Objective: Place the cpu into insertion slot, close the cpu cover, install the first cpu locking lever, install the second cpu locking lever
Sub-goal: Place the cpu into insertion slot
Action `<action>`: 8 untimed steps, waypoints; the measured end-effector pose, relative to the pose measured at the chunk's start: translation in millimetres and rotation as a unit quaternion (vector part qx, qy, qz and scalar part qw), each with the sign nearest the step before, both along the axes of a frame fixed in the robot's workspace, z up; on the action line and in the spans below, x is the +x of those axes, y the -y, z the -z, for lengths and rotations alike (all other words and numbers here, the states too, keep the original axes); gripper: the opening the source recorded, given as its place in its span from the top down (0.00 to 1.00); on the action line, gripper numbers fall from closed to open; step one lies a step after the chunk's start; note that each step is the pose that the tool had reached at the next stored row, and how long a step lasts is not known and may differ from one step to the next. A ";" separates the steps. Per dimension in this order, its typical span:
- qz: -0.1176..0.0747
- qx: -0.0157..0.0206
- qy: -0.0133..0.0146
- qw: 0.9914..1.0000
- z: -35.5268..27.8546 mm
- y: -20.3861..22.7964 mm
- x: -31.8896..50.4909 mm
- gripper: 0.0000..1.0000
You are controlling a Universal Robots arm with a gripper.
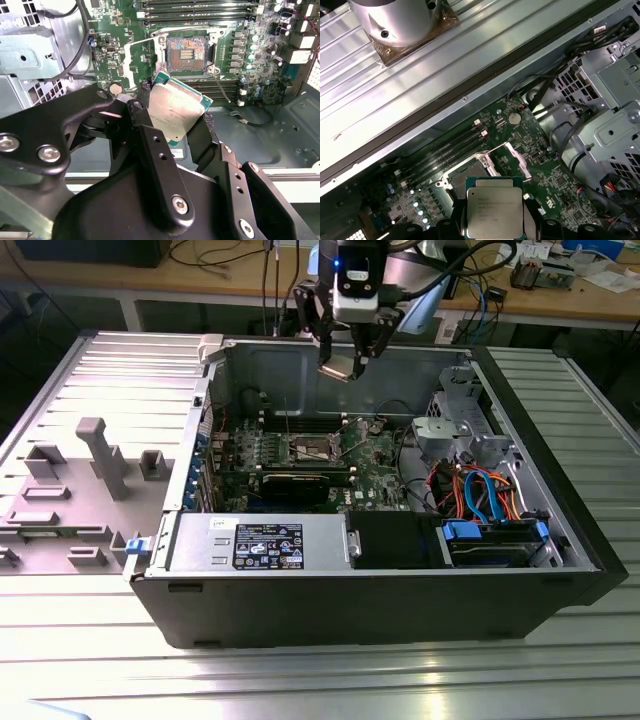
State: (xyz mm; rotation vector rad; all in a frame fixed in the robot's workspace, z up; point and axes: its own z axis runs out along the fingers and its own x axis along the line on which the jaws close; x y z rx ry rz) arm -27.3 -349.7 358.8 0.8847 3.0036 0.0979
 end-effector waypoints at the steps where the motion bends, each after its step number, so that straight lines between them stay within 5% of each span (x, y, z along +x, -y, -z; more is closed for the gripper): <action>1: 0.003 0.000 0.000 1.000 0.0 0.0 0.0 0.45; 8: 0.024 0.000 0.000 1.000 0.0 0.0 0.0 0.45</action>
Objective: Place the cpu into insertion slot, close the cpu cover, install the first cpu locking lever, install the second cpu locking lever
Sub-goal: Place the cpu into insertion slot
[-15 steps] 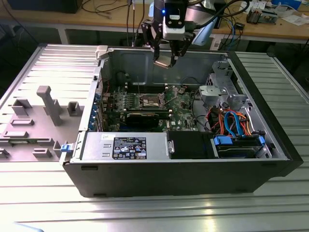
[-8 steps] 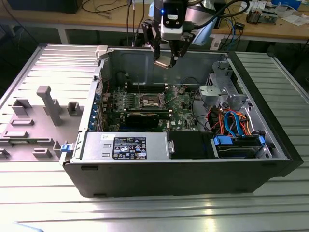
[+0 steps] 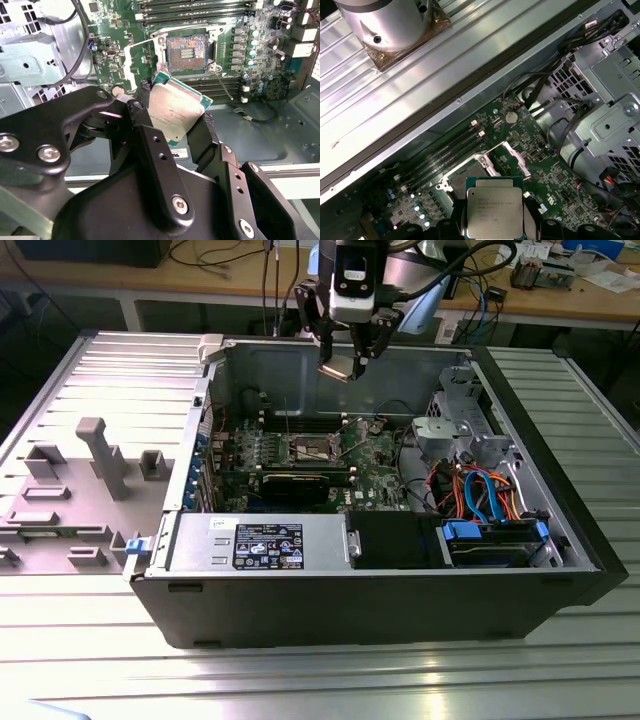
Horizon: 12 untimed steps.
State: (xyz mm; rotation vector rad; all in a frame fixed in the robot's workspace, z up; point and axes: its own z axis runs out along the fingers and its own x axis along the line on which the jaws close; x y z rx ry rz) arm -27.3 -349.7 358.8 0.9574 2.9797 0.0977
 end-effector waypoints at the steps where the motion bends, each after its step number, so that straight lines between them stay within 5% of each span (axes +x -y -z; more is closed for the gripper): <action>1: 0.005 0.000 0.000 1.000 0.0 0.0 0.0 0.45; 8: 0.044 0.000 0.000 0.999 0.3 0.0 0.0 0.45; 12: 0.048 0.000 0.000 0.999 0.3 0.0 0.0 0.45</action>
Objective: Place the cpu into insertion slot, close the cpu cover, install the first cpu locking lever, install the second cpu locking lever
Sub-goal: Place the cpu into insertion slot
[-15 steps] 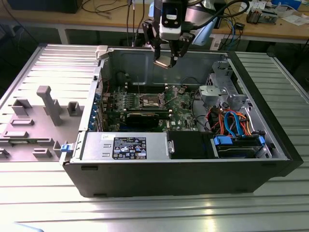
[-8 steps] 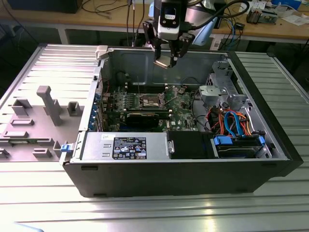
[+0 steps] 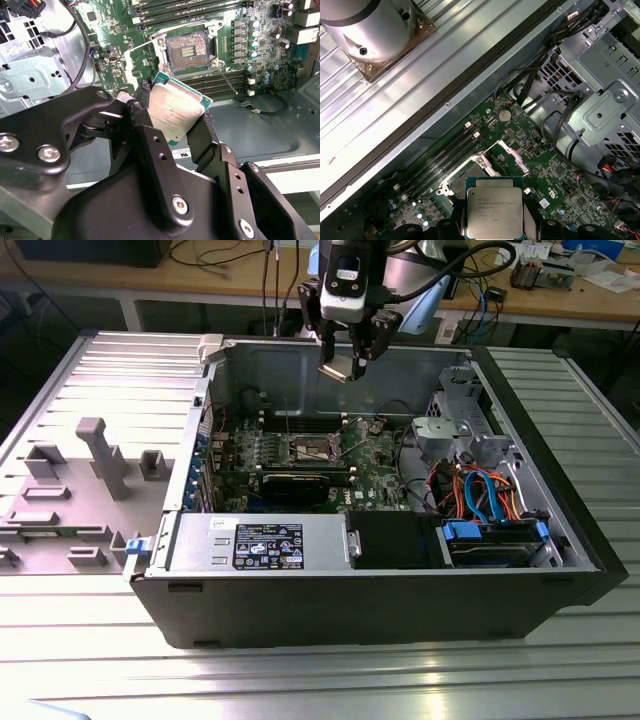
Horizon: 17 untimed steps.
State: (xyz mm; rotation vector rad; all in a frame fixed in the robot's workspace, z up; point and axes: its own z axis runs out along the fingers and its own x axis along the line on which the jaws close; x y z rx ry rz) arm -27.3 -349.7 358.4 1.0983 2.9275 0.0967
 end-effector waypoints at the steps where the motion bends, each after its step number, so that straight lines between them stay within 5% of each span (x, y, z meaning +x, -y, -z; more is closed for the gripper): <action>1: 0.000 0.000 0.000 1.000 0.0 0.0 0.0 0.45; 11: 0.001 0.000 0.000 1.000 0.0 0.0 0.0 0.45; 17: 0.026 0.000 0.000 1.000 0.0 0.0 0.0 0.45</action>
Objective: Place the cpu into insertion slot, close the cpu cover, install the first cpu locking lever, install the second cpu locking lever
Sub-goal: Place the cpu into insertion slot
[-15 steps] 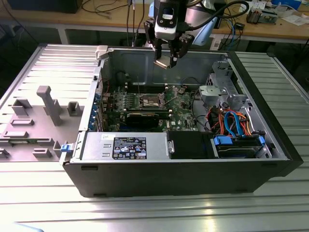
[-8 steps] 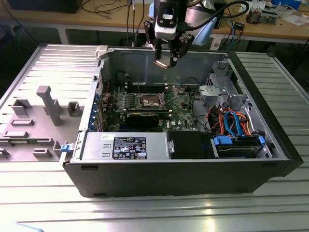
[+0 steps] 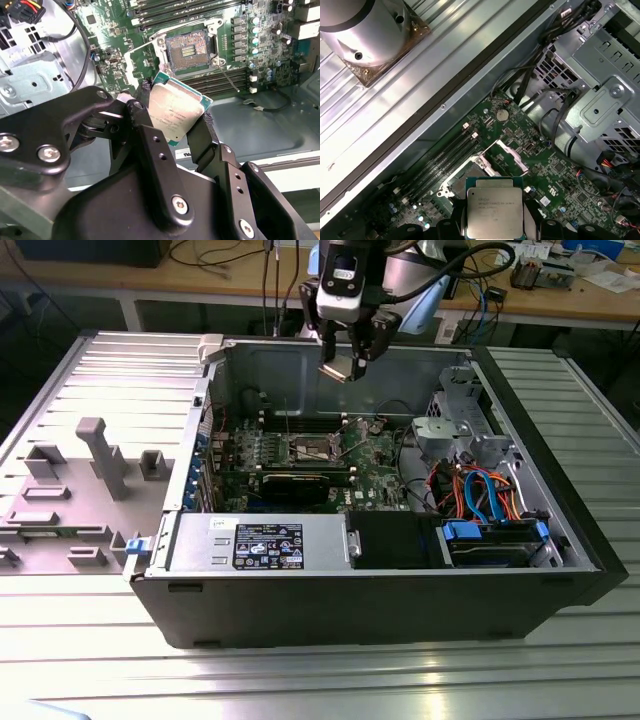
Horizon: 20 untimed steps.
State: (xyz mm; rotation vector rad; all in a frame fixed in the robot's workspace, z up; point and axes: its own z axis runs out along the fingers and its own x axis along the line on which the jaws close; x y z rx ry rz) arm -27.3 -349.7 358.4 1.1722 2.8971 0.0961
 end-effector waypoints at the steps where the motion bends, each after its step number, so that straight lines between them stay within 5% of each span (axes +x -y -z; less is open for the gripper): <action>1: 0.006 0.000 0.000 1.000 0.0 0.0 0.0 0.45; 12: 0.039 0.000 0.000 0.999 0.1 0.0 0.0 0.45; 20: 0.091 0.000 0.000 0.996 0.3 0.0 0.0 0.45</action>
